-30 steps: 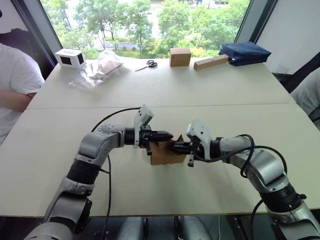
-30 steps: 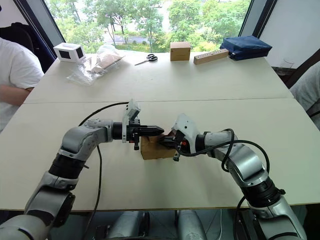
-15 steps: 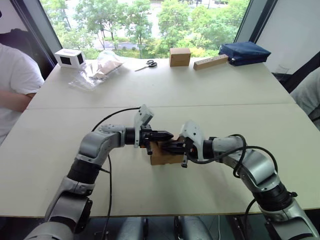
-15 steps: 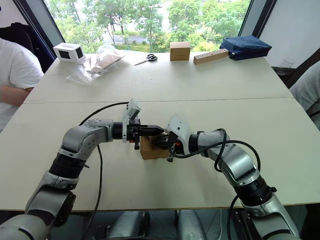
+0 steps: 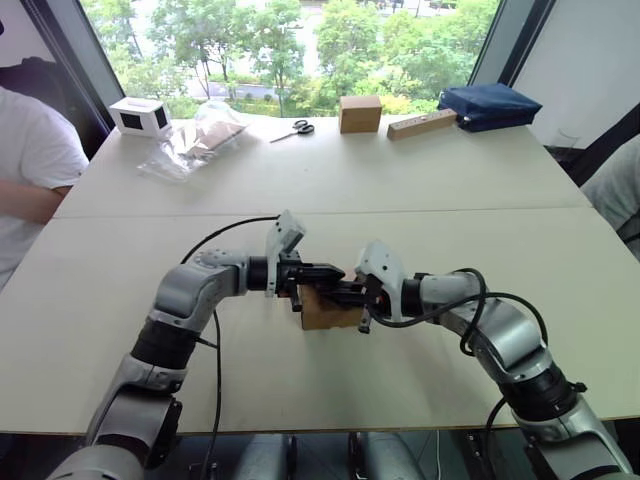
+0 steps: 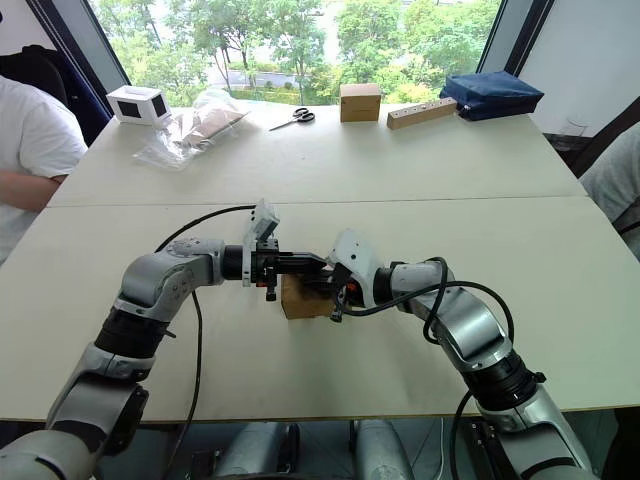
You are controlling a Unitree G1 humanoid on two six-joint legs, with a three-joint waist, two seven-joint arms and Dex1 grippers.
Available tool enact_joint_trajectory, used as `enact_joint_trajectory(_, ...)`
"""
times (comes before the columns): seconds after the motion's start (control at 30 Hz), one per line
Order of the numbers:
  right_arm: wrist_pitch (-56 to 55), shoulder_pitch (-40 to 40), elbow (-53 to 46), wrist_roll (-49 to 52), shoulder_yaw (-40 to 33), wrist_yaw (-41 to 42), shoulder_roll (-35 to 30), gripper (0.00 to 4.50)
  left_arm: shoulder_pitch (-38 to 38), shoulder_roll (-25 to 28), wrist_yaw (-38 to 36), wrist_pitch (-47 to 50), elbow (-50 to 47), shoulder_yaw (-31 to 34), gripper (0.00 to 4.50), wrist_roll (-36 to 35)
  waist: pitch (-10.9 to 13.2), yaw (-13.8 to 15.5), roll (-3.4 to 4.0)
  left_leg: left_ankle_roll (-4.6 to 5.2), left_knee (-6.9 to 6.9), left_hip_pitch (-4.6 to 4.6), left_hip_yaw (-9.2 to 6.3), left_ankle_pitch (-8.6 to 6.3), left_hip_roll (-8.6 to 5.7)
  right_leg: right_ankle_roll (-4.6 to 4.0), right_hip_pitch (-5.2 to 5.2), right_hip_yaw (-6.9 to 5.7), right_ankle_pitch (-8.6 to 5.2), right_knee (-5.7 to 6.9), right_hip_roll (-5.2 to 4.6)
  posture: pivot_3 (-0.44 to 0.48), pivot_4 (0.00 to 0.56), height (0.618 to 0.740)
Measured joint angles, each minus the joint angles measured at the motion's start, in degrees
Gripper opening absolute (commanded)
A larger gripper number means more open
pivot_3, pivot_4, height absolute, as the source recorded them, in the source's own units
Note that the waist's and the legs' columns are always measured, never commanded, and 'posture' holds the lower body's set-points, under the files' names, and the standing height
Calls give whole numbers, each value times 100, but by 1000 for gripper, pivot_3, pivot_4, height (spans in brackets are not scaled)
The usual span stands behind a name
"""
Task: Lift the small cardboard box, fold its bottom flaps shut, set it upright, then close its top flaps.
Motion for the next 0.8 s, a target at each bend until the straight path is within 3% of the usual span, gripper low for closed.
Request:
enact_joint_trajectory(0.33, 807, 156, -627, 1128, -1324, 82, -392, 61, 363, 195, -126, -221, -304, -185, 0, 115, -1, -2, 1, 1, -1, 0, -1, -1, 2, 0, 0, 0, 0, 0, -1, 0, 150, 740)
enact_joint_trajectory(0.53, 702, 41, -384, 961, -1245, -53, -452, 61, 363, 315, -22, 173, -631, 233, 0, -256, 0, -4, 0, 1, -1, -1, 0, -1, 2, 0, 0, 0, 0, -1, -1, 0, 150, 740)
enact_joint_trajectory(0.8, 29, -41, 319, 271, -416, 45, -421, 61, 659, 411, 223, 319, -821, 313, 0, -348, 0, -6, 0, 1, -1, 0, 1, 0, 2, 0, 0, 0, 0, -1, 0, 0, 150, 740)
